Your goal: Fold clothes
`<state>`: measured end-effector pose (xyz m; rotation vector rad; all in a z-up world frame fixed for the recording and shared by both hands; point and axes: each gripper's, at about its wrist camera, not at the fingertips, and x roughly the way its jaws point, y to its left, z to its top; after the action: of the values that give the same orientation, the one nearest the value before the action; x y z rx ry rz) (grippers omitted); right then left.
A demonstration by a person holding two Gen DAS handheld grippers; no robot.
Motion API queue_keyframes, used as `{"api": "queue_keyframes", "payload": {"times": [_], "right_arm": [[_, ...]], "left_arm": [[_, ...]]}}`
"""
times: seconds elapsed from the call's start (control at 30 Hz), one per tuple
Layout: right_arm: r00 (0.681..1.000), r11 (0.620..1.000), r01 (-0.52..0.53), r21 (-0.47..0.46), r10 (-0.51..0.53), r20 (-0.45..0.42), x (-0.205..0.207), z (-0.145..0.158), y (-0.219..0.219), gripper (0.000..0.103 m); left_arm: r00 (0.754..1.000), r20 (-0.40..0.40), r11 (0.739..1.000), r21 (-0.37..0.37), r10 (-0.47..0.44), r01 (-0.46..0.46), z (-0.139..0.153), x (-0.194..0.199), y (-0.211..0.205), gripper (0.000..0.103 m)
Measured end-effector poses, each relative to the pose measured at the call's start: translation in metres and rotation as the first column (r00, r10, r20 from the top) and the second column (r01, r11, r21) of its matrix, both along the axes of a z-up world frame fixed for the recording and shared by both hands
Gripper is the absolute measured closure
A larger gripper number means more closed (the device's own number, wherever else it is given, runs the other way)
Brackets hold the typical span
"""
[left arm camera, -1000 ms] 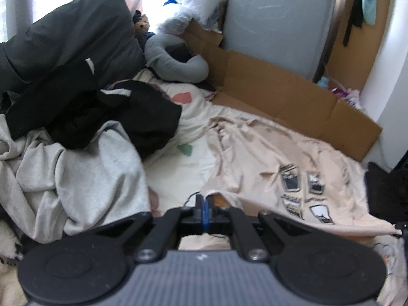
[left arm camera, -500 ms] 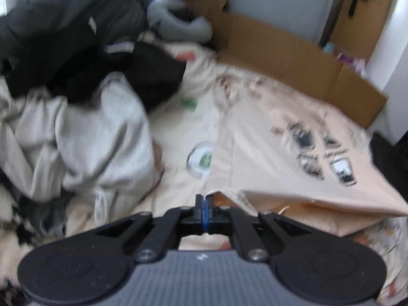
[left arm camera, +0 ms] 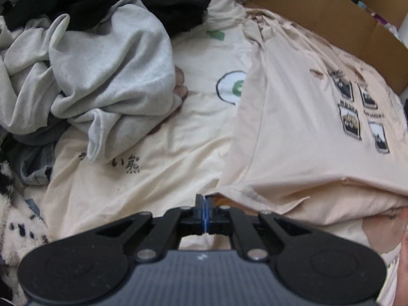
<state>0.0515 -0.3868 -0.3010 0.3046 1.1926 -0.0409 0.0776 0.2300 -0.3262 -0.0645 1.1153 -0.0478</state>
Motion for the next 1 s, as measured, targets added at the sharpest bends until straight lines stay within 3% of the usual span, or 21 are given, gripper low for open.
{"api": "queue_keyframes", "payload": {"times": [0.17, 0.37, 0.67, 0.87, 0.9, 0.93, 0.97, 1.0], "right_arm": [[0.995, 1.000, -0.005, 0.012, 0.003, 0.101, 0.025, 0.039, -0.002, 0.103], [0.986, 0.998, -0.060, -0.026, 0.064, 0.154, 0.082, 0.050, 0.002, 0.103], [0.982, 0.990, -0.109, -0.094, 0.121, 0.142, 0.173, 0.027, 0.014, 0.103], [0.986, 0.989, -0.110, -0.099, 0.121, 0.111, 0.206, 0.007, 0.023, 0.100], [0.987, 0.989, -0.108, -0.099, 0.119, 0.112, 0.207, 0.007, 0.024, 0.099], [0.986, 0.990, -0.109, -0.094, 0.119, 0.114, 0.205, 0.007, 0.025, 0.091], [0.986, 0.989, -0.114, -0.091, 0.124, 0.115, 0.202, 0.008, 0.027, 0.075], [0.985, 0.989, -0.118, -0.089, 0.128, 0.116, 0.198, 0.009, 0.028, 0.071]], "left_arm": [[0.997, 0.078, 0.999, -0.049, 0.001, 0.003, 0.034, 0.017, 0.002, 0.103], [0.991, 0.134, 0.999, -0.039, -0.032, 0.037, 0.043, 0.058, 0.002, 0.103], [0.993, 0.115, 0.999, -0.004, -0.037, 0.038, 0.013, 0.127, 0.003, 0.103], [0.997, 0.072, 0.999, 0.009, -0.038, 0.037, -0.011, 0.153, -0.003, 0.103], [0.997, 0.069, 0.999, 0.009, -0.039, 0.039, -0.012, 0.154, -0.004, 0.103], [0.997, 0.066, 0.999, 0.008, -0.041, 0.040, -0.013, 0.154, -0.004, 0.103], [0.997, 0.064, 0.999, 0.007, -0.042, 0.042, -0.014, 0.155, -0.005, 0.103], [0.997, 0.061, 0.999, 0.007, -0.044, 0.044, -0.015, 0.156, -0.005, 0.103]]}}
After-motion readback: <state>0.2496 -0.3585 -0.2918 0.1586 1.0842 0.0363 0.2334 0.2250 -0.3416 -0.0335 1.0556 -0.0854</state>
